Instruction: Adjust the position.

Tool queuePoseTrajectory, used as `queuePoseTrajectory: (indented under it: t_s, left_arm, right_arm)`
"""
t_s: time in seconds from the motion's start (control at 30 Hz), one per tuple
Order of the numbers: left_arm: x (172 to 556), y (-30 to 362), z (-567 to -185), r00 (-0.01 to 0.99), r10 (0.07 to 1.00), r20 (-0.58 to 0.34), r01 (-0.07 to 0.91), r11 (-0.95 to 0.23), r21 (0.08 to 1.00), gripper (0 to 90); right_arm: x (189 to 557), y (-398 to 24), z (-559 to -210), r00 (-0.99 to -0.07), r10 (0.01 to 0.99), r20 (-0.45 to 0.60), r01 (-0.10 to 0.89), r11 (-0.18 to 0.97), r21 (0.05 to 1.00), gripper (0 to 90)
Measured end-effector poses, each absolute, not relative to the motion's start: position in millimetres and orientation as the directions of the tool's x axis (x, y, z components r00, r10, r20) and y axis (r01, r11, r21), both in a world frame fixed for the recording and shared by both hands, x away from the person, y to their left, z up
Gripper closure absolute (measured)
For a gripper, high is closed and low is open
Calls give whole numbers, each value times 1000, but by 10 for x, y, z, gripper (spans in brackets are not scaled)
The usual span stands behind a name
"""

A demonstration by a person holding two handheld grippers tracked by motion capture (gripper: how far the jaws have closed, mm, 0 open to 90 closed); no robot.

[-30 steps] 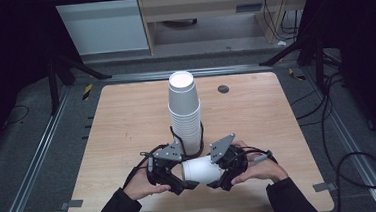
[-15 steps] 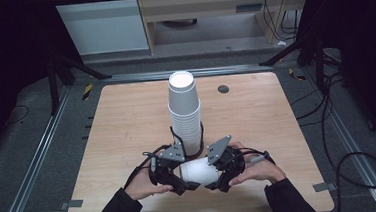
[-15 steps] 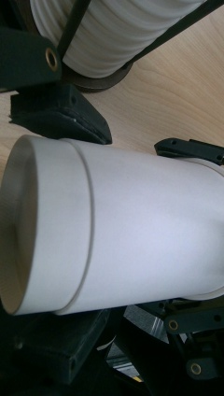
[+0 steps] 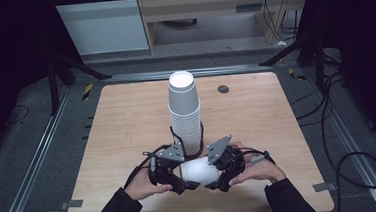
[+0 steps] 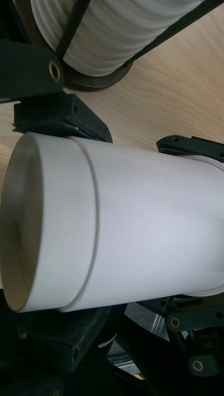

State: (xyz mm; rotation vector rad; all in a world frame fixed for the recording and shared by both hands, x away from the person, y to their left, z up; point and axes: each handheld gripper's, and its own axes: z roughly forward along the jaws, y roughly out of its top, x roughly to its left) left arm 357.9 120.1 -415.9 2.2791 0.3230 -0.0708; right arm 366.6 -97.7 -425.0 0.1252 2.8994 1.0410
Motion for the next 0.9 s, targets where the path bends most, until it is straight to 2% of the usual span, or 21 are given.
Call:
queuePoseTrajectory:
  t_s: [0.57,0.9]
  left_arm:
    - [3593,1249,-4144,965,209,-156,255,-629,734,222]
    - [3665,1448,-4088,954,253,-160,282,-585,760,220]
  right_arm:
    - [3674,-1047,-4195,-993,116,-8,81,739,669,40]
    - [3730,-1292,-4041,-979,201,39,157,617,771,36]
